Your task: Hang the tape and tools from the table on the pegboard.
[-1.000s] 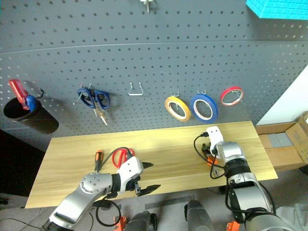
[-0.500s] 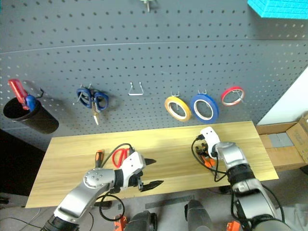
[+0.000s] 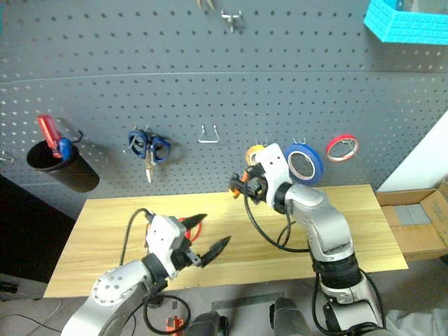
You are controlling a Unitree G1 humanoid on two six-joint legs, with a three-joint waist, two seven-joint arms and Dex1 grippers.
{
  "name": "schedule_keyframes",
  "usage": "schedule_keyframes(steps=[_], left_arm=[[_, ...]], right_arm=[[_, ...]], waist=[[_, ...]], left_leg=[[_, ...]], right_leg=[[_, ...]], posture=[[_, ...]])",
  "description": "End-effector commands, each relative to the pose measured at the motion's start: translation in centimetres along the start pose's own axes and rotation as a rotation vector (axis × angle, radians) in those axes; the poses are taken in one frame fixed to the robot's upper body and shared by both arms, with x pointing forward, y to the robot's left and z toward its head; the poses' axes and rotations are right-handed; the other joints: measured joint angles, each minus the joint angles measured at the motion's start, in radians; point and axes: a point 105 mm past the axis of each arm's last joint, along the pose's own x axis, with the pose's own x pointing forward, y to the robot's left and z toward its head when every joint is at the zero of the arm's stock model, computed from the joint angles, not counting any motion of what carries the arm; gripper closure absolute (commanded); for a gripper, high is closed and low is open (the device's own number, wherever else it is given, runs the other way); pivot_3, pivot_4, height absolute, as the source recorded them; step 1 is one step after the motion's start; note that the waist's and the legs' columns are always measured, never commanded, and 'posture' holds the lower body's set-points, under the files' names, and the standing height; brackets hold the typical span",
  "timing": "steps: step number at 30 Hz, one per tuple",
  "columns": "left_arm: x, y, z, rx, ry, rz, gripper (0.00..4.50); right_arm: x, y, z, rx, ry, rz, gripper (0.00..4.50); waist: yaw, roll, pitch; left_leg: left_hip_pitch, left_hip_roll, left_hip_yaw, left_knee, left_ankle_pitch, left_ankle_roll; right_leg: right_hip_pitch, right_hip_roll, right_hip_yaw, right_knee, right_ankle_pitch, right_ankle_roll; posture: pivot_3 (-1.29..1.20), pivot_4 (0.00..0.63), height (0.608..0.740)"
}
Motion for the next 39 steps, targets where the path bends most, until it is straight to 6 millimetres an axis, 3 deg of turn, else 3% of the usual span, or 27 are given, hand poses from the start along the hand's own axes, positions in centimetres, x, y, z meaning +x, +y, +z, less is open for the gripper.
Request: schedule_keyframes(steps=[1, 12, 25, 31, 39], left_arm=[[-0.1, 1.1, 2.6, 0.059, -0.094, 0.137, 0.00], [0.0, 6.7, 5.1, 0.124, -0.193, 0.414, 0.00], [1.0, 7.4, 6.2, 0.144, -0.231, 0.413, 0.00], [1.5, 7.6, 6.6, 0.151, -0.239, 0.401, 0.00], [1.4, 7.1, 6.2, 0.141, -0.221, 0.382, 0.00]], right_arm=[[0.0, 0.6, 4.5, -0.019, -0.152, 0.011, 1.94], [3.1, -0.6, 11.2, -0.123, -0.354, -0.024, 1.94], [3.2, -0.7, 15.7, -0.148, -0.492, -0.033, 1.94], [3.6, -0.8, 15.7, -0.130, -0.490, -0.042, 1.94], [5.2, -0.7, 12.7, -0.091, -0.420, -0.040, 1.94]], waist=[[0.002, -0.002, -0.010], [0.012, -0.003, -0.030], [0.028, -0.004, -0.037], [0.026, -0.004, -0.037], [0.024, -0.004, -0.037]], left_leg=[[0.000, 0.000, 0.000, 0.000, 0.000, 0.000], [0.003, -0.001, 0.000, 0.000, 0.002, -0.003], [0.002, -0.001, 0.000, 0.000, 0.004, -0.007], [0.002, -0.001, 0.001, 0.000, 0.004, -0.007], [0.002, 0.000, 0.001, 0.000, 0.004, -0.007]], right_leg=[[0.000, 0.000, 0.000, 0.000, 0.000, 0.000], [0.001, 0.003, 0.000, 0.005, 0.000, -0.001], [0.000, 0.003, 0.000, 0.005, 0.000, -0.001], [0.000, 0.003, 0.000, 0.005, 0.000, -0.001], [0.000, 0.002, 0.000, 0.005, 0.000, -0.001]], posture=[[-0.03, 0.074, 0.740], [0.02, 0.062, 0.740], [0.02, 0.069, 0.740], [0.02, 0.071, 0.740], [0.02, 0.088, 0.740]])
